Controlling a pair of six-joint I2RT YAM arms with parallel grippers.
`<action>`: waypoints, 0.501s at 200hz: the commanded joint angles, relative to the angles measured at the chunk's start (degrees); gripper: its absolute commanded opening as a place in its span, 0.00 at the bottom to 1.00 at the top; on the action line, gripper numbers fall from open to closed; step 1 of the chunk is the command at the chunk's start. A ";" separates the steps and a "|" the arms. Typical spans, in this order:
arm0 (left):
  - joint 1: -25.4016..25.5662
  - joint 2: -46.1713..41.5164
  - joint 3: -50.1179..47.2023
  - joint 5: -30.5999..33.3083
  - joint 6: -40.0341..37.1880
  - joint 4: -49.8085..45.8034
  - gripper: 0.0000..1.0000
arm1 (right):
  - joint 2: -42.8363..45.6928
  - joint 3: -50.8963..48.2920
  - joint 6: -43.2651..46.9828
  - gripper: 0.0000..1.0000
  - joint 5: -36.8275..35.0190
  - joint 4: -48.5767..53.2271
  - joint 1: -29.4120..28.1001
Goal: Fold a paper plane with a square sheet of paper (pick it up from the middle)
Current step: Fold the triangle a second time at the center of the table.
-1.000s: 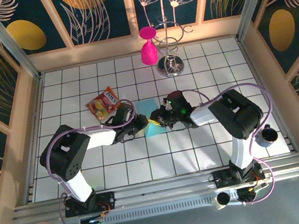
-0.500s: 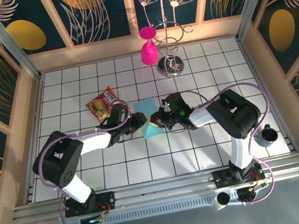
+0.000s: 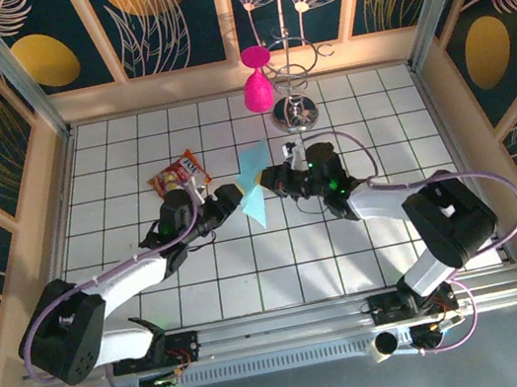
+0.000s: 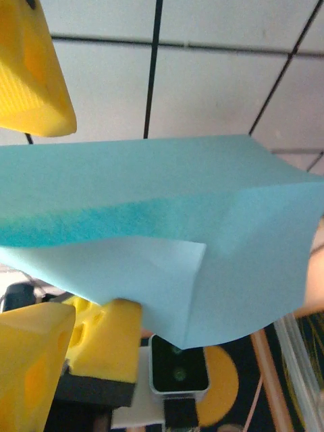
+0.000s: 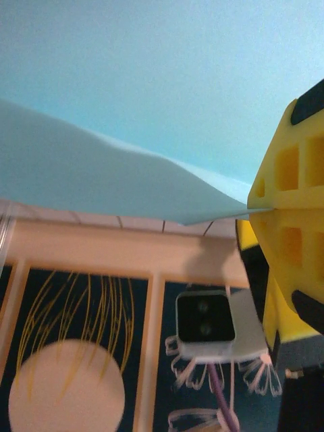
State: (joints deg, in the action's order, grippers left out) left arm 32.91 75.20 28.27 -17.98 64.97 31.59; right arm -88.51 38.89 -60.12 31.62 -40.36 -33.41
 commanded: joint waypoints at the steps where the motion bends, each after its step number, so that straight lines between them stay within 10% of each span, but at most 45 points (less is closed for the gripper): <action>1: -0.04 -0.89 -2.36 -5.16 4.31 11.96 0.70 | 1.51 -1.21 -0.82 0.02 4.53 -5.73 1.52; 45: -0.07 0.79 -2.02 -9.25 8.11 22.05 0.75 | 1.56 0.17 -3.09 0.03 8.72 -8.02 1.77; 100: -0.03 1.95 -1.42 -12.52 7.81 23.78 0.58 | 1.52 0.06 -2.74 0.03 9.78 -7.04 1.76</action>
State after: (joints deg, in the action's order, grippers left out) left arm 32.91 76.75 26.13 -27.46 72.49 51.27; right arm -87.79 38.70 -62.96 39.70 -45.28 -31.81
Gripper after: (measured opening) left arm 0.606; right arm 0.048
